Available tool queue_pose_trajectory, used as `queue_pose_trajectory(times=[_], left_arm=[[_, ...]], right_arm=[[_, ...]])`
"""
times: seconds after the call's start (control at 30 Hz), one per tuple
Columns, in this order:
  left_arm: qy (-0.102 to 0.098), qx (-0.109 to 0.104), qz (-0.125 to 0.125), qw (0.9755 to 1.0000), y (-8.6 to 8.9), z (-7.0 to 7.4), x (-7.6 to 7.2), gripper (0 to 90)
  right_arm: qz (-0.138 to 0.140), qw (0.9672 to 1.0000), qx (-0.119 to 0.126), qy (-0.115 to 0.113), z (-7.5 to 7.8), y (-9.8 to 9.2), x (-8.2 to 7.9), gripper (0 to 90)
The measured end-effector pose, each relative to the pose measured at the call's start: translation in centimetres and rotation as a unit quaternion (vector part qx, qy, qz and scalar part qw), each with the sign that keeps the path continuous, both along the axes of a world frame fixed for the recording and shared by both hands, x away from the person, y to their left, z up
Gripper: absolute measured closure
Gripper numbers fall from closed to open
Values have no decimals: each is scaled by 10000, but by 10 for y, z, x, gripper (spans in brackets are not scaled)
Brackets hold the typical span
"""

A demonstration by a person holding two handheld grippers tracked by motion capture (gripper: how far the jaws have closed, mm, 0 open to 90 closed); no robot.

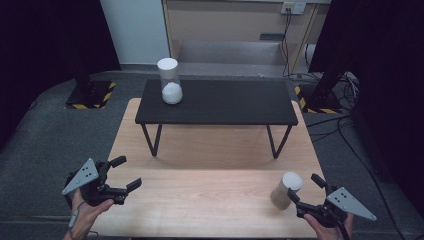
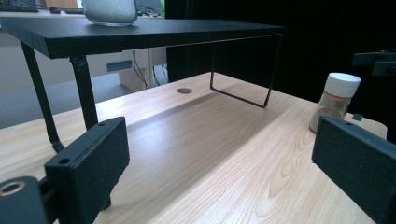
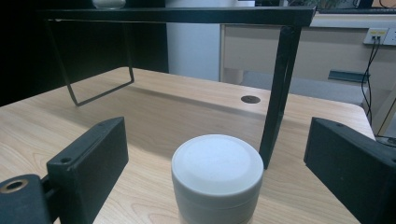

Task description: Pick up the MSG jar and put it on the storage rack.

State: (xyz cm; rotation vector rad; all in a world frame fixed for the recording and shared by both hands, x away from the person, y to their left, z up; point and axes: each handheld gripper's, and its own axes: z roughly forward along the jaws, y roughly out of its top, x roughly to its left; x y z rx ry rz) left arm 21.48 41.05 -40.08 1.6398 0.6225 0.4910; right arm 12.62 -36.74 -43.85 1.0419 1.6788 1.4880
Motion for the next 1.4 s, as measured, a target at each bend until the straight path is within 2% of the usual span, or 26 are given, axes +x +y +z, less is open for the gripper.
queue_pose_trajectory(times=[0.2, 0.37, 1.17, 1.4], left_arm=[[-50, -53, -33, 10000, -1, -1, -2, 26], [-20, 100, -56, 9999, -3, 3, -2, 26], [-10, 110, -124, 9999, -5, 2, -2, 26], [7, 126, -160, 9998, -4, 2, -1, 26]], right_arm=[[-48, 10000, 30, 5, 0, 0, 1, 66], [-52, 10000, 35, -16, 0, -1, -1, 67], [-75, 10000, 38, -22, 1, -2, -1, 65], [-160, 9999, 66, 1, 1, -1, -2, 63]])
